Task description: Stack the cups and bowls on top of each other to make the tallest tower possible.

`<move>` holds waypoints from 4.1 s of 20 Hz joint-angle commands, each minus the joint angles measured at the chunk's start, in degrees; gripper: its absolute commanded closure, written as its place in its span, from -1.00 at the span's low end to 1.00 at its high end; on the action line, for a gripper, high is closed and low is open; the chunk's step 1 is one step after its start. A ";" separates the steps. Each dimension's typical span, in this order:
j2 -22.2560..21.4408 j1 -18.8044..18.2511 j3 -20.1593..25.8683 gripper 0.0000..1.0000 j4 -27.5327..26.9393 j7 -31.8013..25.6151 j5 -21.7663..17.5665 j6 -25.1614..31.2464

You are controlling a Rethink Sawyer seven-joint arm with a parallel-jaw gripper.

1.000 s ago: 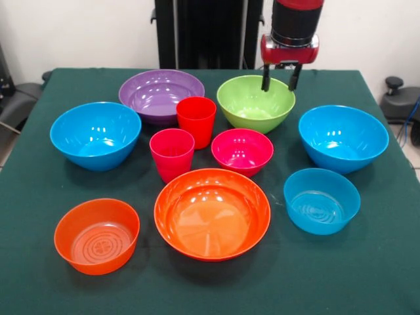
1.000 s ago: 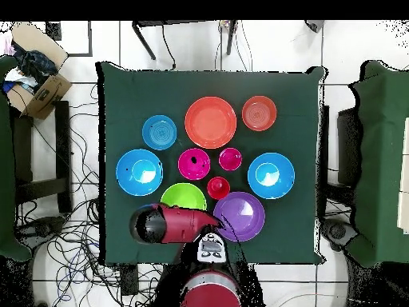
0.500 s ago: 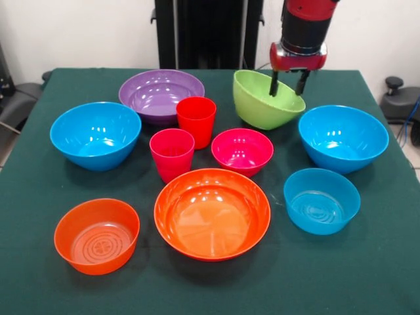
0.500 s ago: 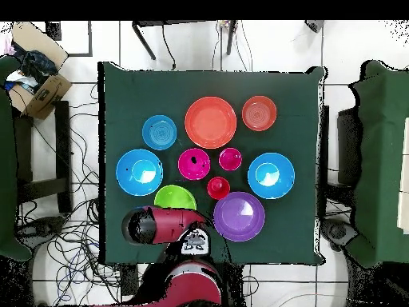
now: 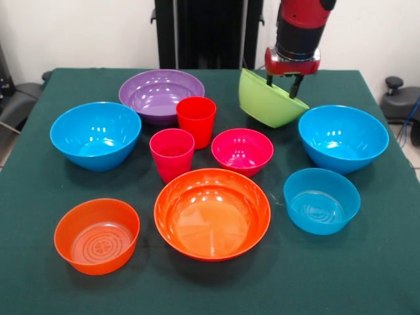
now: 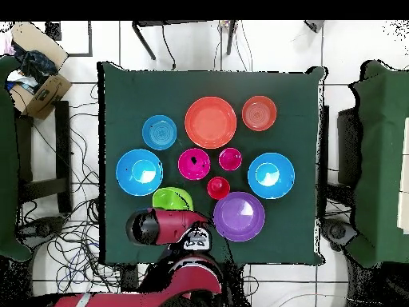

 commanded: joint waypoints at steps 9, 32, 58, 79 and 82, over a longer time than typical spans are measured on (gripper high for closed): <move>-4.32 -1.90 5.40 -1.00 -0.58 7.21 -1.16 -1.10; -14.23 -5.49 7.96 -1.00 2.16 7.02 0.23 5.85; -8.94 -5.13 6.74 -1.00 -1.44 11.11 1.57 -1.68; -7.81 -5.52 4.98 -1.00 -6.17 10.15 3.40 3.86; -6.68 -6.06 4.42 -1.00 -8.20 9.68 3.59 4.86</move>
